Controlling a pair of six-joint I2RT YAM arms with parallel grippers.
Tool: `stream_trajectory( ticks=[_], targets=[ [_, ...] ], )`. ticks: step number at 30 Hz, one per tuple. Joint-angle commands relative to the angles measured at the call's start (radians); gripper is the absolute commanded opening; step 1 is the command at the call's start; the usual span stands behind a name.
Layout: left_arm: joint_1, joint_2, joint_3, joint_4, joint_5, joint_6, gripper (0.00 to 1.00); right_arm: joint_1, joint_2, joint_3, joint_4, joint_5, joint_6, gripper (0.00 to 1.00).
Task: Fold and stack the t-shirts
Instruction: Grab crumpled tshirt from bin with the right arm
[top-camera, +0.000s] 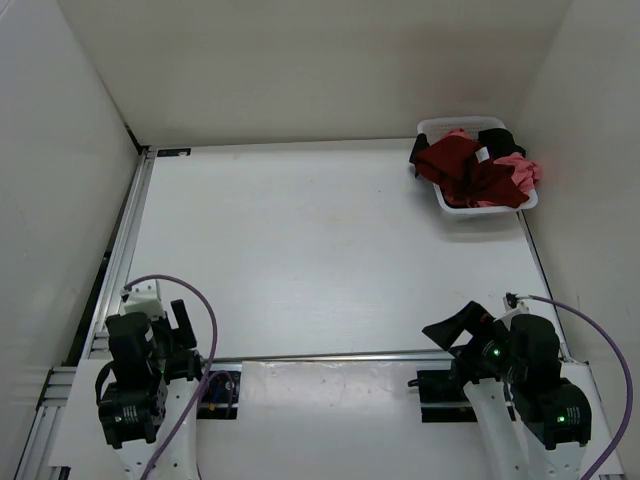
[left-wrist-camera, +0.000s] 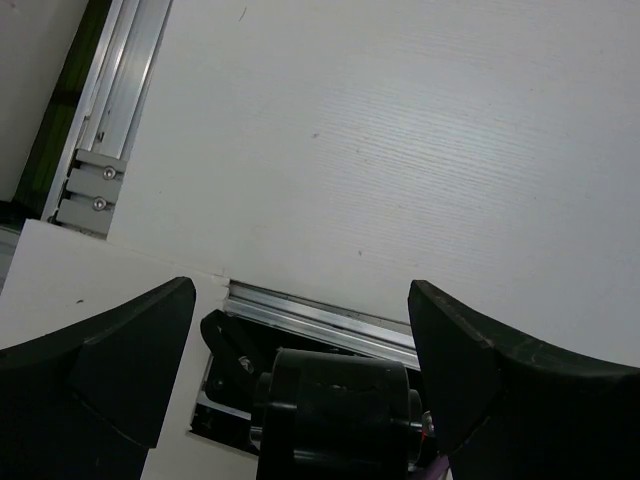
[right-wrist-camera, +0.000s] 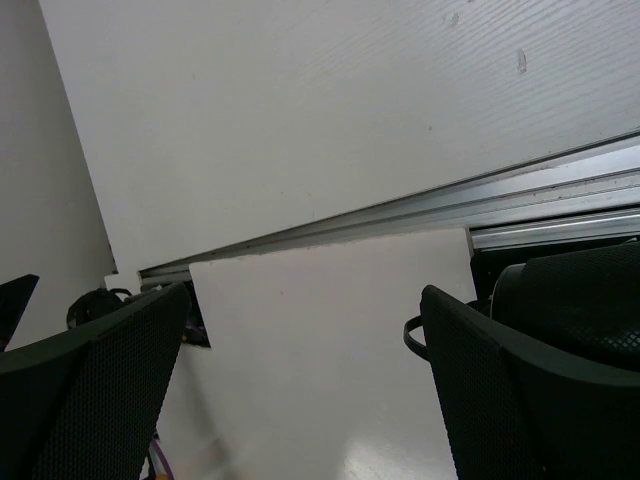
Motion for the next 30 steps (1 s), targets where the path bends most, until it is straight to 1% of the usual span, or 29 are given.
stream_trajectory(
  ticks=[1,4,6,7,8,9,10,11,12,13,14,15,16,17,19,20,21,22,23,24,25,26,27,28,29,30],
  targets=[
    [0.007,0.003,0.002,-0.071,-0.027,0.000,1.00,0.006,-0.015,0.018,-0.101,-0.016,0.004,1.00],
    [0.007,0.003,0.051,-0.071,-0.044,0.000,1.00,0.006,0.006,0.029,-0.101,-0.007,0.004,1.00],
    [0.007,-0.018,0.060,-0.071,-0.006,0.000,1.00,0.006,0.035,0.064,-0.101,0.009,-0.017,1.00],
    [0.007,-0.050,0.072,-0.071,0.010,0.000,1.00,0.006,0.084,0.087,-0.101,0.020,-0.030,1.00],
    [0.007,-0.067,0.073,-0.071,0.030,0.000,1.00,0.006,0.115,0.148,-0.101,0.052,-0.045,1.00],
    [0.007,-0.084,0.073,-0.071,0.030,0.000,1.00,0.006,0.190,0.187,-0.101,0.074,-0.085,1.00],
    [0.007,-0.097,0.062,-0.071,0.030,0.000,1.00,0.006,0.231,0.274,-0.101,0.097,-0.108,1.00],
    [0.007,-0.097,0.051,-0.071,0.002,0.000,1.00,0.006,0.277,0.323,-0.101,0.124,-0.128,1.00],
    [-0.002,-0.097,0.042,-0.071,-0.025,0.000,1.00,0.006,0.376,0.377,-0.101,0.190,-0.158,1.00],
    [-0.032,-0.080,0.042,-0.071,-0.053,0.000,1.00,0.006,0.432,0.435,-0.101,0.227,-0.174,1.00],
    [-0.051,-0.047,0.054,-0.071,-0.079,0.000,1.00,0.006,0.487,0.563,-0.101,0.267,-0.188,1.00],
    [-0.071,-0.023,0.074,-0.071,-0.093,0.000,1.00,0.006,0.599,0.633,-0.101,0.313,-0.198,1.00],
    [-0.104,0.004,0.129,-0.071,-0.078,0.000,1.00,0.006,0.653,0.705,-0.101,0.400,-0.199,1.00],
    [-0.115,0.076,0.155,-0.071,-0.032,0.000,1.00,0.006,0.757,0.841,-0.071,0.434,-0.208,1.00],
    [-0.129,0.167,0.221,-0.059,0.029,0.000,1.00,0.006,0.862,0.961,-0.028,0.518,-0.232,1.00],
    [-0.129,0.264,0.238,-0.048,0.068,0.000,1.00,0.006,0.958,1.056,0.032,0.558,-0.232,1.00],
    [-0.129,0.315,0.258,-0.048,0.143,0.000,1.00,0.006,1.001,1.080,0.077,0.621,-0.246,1.00],
    [-0.129,0.366,0.278,-0.036,0.174,0.000,1.00,0.006,1.040,1.080,0.129,0.646,-0.246,1.00],
    [-0.129,0.458,0.322,-0.007,0.198,0.000,1.00,-0.004,1.116,1.080,0.185,0.661,-0.263,1.00],
    [-0.129,0.496,0.342,0.013,0.243,0.000,1.00,-0.004,1.156,1.071,0.298,0.662,-0.275,1.00],
    [-0.129,0.530,0.361,0.038,0.261,0.000,1.00,-0.020,1.198,1.071,0.347,0.662,-0.275,1.00],
    [-0.129,0.578,0.385,0.109,0.261,0.000,1.00,-0.042,1.294,1.071,0.388,0.675,-0.275,1.00],
    [-0.129,0.596,0.396,0.145,0.261,0.000,1.00,-0.053,1.345,1.090,0.440,0.689,-0.259,1.00],
    [-0.129,0.615,0.408,0.171,0.261,0.000,1.00,-0.065,1.456,1.112,0.457,0.689,-0.233,1.00],
    [-0.129,0.635,0.442,0.188,0.272,0.000,1.00,-0.085,1.515,1.141,0.473,0.689,-0.232,1.00],
    [-0.129,0.673,0.457,0.197,0.272,0.000,1.00,-0.085,1.575,1.217,0.497,0.689,-0.232,1.00]
  ],
)
